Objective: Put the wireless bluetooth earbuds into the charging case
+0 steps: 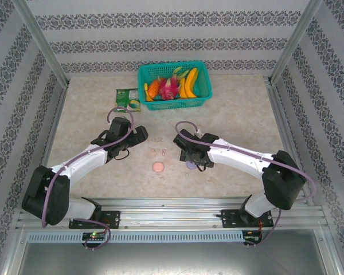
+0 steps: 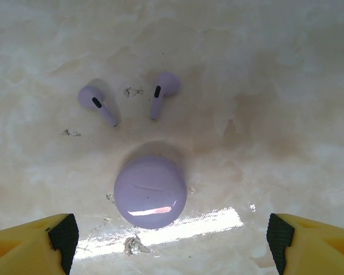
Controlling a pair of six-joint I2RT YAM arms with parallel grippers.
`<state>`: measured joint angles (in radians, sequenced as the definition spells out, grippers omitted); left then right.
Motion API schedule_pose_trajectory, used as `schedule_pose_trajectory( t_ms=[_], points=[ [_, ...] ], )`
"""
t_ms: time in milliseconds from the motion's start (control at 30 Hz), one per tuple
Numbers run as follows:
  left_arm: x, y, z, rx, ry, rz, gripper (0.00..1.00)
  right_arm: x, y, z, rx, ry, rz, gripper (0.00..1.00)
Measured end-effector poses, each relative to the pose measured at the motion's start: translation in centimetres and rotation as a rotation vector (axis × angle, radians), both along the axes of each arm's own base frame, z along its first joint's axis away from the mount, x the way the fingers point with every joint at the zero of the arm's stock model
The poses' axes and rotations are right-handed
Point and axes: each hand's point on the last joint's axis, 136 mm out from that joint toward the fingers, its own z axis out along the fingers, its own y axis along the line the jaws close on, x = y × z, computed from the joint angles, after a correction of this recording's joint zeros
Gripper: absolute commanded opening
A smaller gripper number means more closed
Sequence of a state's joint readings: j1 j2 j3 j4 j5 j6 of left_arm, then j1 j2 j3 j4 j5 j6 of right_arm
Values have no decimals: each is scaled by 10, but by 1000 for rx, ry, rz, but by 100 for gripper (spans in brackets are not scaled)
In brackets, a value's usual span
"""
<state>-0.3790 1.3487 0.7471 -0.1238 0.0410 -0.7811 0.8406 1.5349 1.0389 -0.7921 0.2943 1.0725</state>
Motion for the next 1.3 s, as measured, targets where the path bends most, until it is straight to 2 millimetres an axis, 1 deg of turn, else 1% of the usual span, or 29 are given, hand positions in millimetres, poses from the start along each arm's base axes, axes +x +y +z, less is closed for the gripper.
schedule_pose_trajectory(
  t_ms=[167, 367, 600, 767, 900, 1033, 1300],
  points=[
    [-1, -5, 1, -20, 4, 9, 100, 0, 5, -16, -3, 35, -20, 87],
    [-5, -16, 2, -29, 2, -8, 100, 0, 15, -28, 42, 46, -12, 86],
    [0, -31, 19, -43, -37, -28, 100, 0, 20, -44, 51, 69, -8, 84],
    [0, -36, 22, -41, -45, -38, 100, -3, 17, -54, 45, 80, -9, 82],
    [1, -37, 24, -40, -51, -38, 100, -5, 10, -63, 45, 92, -25, 80],
    [3, -40, 24, -35, -52, -39, 100, -4, 7, -66, 52, 94, -38, 78],
    [4, -48, 19, -29, -35, -54, 100, 1, 11, -65, 72, 76, -39, 76]
  ],
)
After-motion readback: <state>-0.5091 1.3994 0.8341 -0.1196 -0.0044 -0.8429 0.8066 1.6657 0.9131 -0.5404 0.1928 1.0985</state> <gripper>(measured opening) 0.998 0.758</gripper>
